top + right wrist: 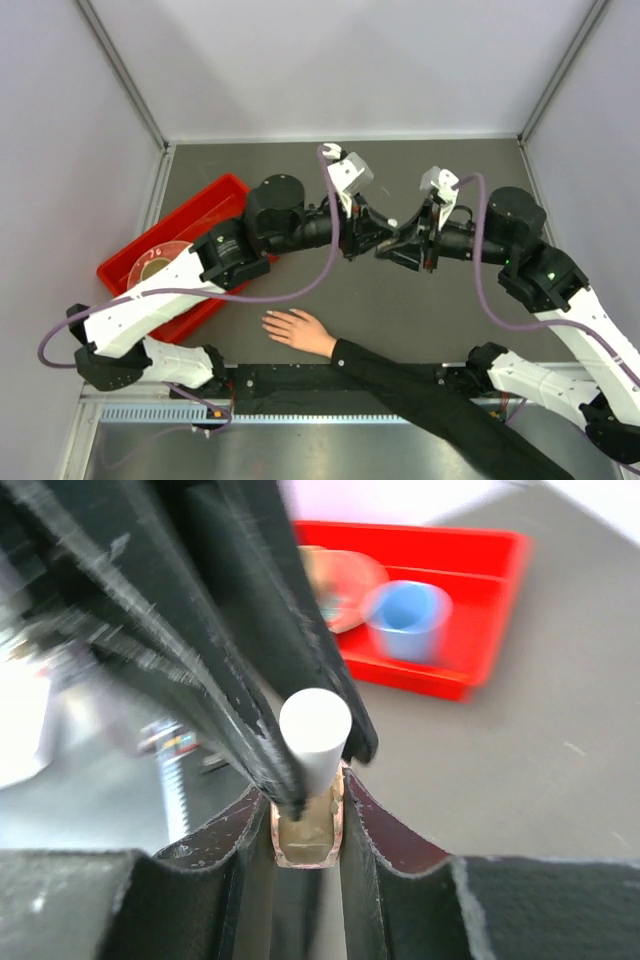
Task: Paint the nails
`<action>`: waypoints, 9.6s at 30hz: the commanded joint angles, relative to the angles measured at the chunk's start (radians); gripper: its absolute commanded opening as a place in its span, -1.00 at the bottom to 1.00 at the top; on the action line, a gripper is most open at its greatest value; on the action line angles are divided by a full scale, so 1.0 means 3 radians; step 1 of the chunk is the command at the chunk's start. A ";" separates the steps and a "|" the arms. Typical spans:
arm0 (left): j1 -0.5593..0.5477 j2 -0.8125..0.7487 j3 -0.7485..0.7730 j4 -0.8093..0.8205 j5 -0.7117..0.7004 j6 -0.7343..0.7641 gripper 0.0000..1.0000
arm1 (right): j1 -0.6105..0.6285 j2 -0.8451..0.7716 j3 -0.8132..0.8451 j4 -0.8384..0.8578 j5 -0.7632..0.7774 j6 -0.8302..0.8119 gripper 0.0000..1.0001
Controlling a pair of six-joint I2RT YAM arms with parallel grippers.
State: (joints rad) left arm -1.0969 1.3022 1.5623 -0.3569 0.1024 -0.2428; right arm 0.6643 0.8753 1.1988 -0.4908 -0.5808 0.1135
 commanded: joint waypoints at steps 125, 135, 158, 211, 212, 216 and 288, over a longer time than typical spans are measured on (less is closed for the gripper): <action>0.0134 0.0005 0.0662 -0.0242 -0.0260 -0.0484 -0.05 | 0.0035 0.0273 0.0739 -0.0322 0.0479 -0.0261 -1.00; 0.0082 0.0225 0.0724 -0.0273 -0.0290 -0.0382 -0.15 | 0.0035 0.0283 0.0729 -0.0220 0.0407 -0.0153 -1.00; 0.0087 0.0951 0.1822 -0.1606 0.3913 0.1457 -1.00 | 0.0040 0.0206 0.0514 0.1087 -0.2241 0.0484 -1.00; 0.0154 -0.0112 0.0008 0.0331 -0.0311 -0.0413 -0.27 | 0.0035 0.0375 0.0708 -0.0082 0.0315 0.0179 -1.00; 0.0144 -0.0107 0.0008 0.0325 -0.0306 -0.0408 -0.27 | 0.0040 0.0390 0.0718 -0.0087 0.0320 0.0179 -1.00; 0.0133 -0.0071 0.0033 0.0300 -0.0306 -0.0382 -0.47 | 0.0035 0.0401 0.0734 -0.0042 0.0264 0.0199 -1.00; -0.0460 -0.0403 -0.0038 -0.0125 -0.1083 0.0027 -0.87 | 0.0102 0.0309 0.0734 -0.0548 -0.0431 -0.0419 -1.00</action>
State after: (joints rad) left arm -1.2335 1.2514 1.5604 -0.3683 -0.1547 -0.2573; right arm 0.6861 0.9981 1.3899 -0.7265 -0.7189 -0.0185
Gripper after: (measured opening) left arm 0.163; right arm 0.257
